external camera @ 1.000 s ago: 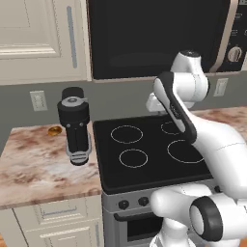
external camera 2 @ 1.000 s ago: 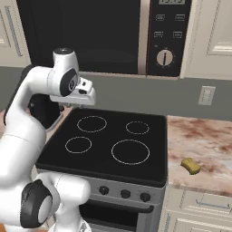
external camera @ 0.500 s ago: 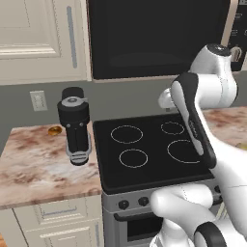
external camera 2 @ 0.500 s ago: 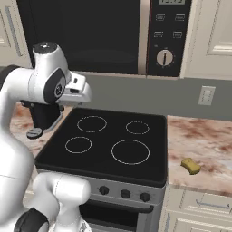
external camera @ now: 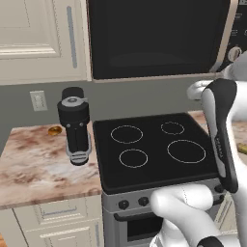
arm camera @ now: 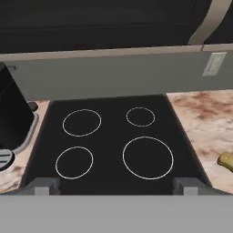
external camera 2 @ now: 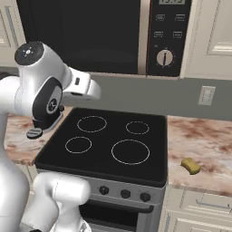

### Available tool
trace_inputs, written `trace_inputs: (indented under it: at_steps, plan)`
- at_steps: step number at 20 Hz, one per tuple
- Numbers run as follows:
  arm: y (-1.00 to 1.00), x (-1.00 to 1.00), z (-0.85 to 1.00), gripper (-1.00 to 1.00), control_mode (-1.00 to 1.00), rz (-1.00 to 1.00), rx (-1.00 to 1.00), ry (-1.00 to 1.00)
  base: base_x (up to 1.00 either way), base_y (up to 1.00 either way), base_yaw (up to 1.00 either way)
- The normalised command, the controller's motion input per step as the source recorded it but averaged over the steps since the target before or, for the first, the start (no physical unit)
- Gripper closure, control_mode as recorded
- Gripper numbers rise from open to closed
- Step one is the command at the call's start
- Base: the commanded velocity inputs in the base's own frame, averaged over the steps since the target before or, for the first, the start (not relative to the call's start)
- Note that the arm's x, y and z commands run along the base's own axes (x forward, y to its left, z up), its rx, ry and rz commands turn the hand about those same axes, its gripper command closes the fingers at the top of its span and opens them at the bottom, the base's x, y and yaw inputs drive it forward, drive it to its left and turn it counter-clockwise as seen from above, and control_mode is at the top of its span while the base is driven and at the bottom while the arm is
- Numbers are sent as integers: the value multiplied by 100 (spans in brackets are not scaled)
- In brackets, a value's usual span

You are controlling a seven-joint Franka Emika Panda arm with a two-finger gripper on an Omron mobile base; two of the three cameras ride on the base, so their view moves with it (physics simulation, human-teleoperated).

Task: Place the sponge inside the microwave to prepare for sanitizing.

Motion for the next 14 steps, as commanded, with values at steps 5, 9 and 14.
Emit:
trace_inputs:
  at_steps: [5,9,14]
  plan:
    - [-58,-52,77,-100,-100,-28,-1,-31,0,0,0]
    - [-61,5,34,-100,-100,-36,-5,-13,0,0,0]
    - [-57,28,23,-100,-100,-20,0,-1,0,0,0]
